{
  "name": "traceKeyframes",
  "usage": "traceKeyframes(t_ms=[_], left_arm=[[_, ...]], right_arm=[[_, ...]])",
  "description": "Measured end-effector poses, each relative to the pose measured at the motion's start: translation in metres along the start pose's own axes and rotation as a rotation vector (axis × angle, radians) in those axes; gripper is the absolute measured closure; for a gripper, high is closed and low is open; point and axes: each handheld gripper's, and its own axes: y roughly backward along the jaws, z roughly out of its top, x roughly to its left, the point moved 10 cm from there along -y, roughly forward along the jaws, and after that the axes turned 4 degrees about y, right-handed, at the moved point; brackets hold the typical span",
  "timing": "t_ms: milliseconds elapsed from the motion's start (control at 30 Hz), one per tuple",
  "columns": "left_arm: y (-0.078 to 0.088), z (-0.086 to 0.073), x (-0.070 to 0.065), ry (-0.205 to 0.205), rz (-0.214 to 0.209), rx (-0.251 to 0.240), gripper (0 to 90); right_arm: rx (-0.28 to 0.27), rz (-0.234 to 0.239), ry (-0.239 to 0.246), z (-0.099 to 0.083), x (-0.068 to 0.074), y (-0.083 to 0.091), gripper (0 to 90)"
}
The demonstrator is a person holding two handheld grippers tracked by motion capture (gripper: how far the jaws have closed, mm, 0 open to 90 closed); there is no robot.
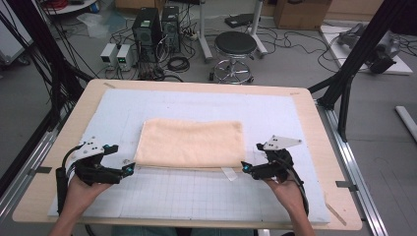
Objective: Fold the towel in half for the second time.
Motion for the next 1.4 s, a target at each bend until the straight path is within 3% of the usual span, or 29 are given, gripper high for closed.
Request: traceKeyframes(t_ms=[367, 1133, 1400], left_arm=[[0.013, -0.008, 0.0, -0.006, 0.014, 0.005, 6.5], [0.037, -0.025, -0.005, 0.0, 0.03, 0.009, 6.5], [0.039, -0.029, -0.004, -0.004, 0.035, 0.018, 6.5]], right_arm=[[-0.036, -0.021, -0.011, -0.005, 0.004, 0.018, 11.9], [-0.047, -0.048, -0.029, -0.026, 0.012, 0.044, 11.8], [-0.052, -0.05, -0.03, -0.03, 0.013, 0.049, 11.8]])
